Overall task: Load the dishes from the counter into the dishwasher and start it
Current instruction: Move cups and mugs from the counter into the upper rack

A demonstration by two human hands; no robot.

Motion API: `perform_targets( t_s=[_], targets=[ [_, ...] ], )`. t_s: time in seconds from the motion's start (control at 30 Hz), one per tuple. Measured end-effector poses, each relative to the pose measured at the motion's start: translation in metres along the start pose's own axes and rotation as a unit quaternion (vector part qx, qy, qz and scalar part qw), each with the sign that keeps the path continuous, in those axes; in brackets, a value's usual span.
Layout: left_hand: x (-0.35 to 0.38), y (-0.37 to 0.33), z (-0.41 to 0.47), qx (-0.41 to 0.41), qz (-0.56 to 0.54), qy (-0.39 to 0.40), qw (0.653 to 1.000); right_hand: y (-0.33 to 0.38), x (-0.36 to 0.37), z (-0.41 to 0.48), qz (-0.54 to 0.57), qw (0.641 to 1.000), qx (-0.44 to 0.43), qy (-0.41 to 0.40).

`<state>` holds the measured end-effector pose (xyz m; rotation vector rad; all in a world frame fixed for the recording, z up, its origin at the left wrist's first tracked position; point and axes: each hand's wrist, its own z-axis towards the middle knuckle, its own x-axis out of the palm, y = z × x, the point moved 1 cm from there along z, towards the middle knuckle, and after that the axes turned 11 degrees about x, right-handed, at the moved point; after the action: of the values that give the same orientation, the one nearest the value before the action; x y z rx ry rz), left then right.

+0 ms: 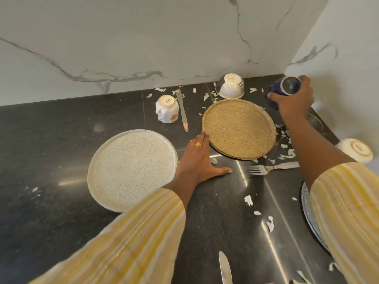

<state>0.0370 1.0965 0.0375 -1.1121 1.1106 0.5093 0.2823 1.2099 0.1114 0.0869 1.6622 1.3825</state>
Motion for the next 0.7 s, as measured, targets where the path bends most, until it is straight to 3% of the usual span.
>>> perform_targets(
  t_s=[0.23, 0.47, 0.7],
  targets=[
    [-0.010, -0.009, -0.012, 0.007, -0.009, -0.044, 0.999, -0.007, -0.030, -0.113, -0.015, 0.995, -0.076, 0.059],
    [-0.022, -0.022, -0.060, 0.091, 0.010, -0.072, 0.993, -0.021, -0.064, -0.199, -0.003, 0.992, -0.078, 0.098],
    [-0.037, -0.010, -0.136, 0.070, 0.028, -0.106, 0.991, -0.011, -0.073, -0.274, 0.024, 0.994, -0.066, 0.087]
  ],
)
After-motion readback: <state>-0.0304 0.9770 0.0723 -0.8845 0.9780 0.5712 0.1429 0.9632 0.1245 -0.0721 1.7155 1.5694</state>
